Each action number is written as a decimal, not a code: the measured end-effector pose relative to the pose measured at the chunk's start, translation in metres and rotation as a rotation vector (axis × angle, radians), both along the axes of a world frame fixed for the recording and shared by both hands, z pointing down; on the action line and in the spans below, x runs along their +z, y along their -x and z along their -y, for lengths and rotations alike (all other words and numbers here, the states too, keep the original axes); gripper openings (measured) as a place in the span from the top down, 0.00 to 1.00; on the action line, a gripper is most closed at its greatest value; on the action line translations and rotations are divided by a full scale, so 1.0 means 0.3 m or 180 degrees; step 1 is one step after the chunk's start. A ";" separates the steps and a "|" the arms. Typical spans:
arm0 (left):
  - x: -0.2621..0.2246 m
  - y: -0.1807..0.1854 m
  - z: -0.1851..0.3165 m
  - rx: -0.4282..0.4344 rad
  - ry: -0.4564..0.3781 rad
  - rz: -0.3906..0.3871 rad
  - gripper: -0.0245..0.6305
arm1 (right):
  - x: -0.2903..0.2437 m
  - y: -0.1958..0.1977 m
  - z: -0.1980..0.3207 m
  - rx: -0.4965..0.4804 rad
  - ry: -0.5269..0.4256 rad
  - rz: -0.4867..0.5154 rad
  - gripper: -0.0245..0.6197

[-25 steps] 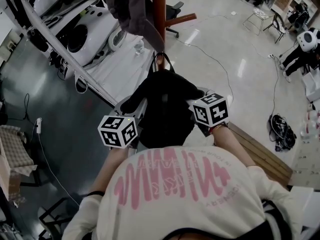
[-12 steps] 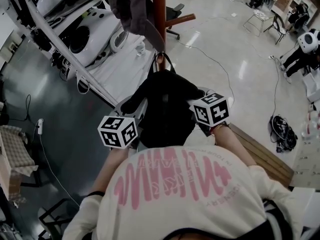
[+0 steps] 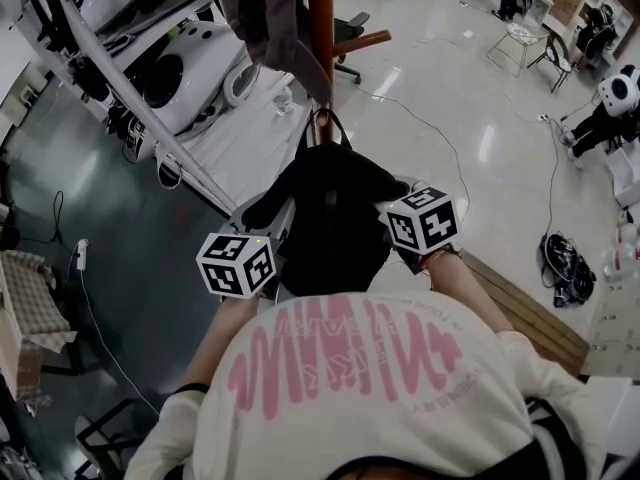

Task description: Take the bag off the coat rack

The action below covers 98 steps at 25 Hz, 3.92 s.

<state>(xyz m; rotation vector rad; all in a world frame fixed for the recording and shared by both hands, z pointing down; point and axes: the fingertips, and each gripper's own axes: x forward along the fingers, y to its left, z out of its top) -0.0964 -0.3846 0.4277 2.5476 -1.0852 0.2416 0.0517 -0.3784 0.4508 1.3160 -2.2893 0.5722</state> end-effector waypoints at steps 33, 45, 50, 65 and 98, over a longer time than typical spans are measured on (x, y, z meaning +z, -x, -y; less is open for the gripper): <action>-0.059 0.041 -0.107 -0.0191 -0.0177 -0.0033 0.77 | -0.053 0.043 -0.085 -0.0163 -0.0139 -0.0052 0.82; -0.051 0.048 -0.147 -0.0264 -0.0148 -0.0051 0.78 | -0.049 0.051 -0.115 -0.0245 -0.0141 -0.0058 0.82; -0.051 0.045 -0.172 -0.0288 -0.0133 -0.0031 0.77 | -0.046 0.047 -0.135 -0.0284 -0.0130 -0.0047 0.82; -0.040 -0.001 -0.291 -0.0373 -0.0113 -0.0013 0.78 | -0.029 0.001 -0.241 -0.0383 -0.0059 -0.0057 0.82; 0.028 -0.149 -0.512 -0.0469 -0.0018 -0.0018 0.78 | 0.052 -0.144 -0.454 -0.0513 0.0051 -0.0126 0.82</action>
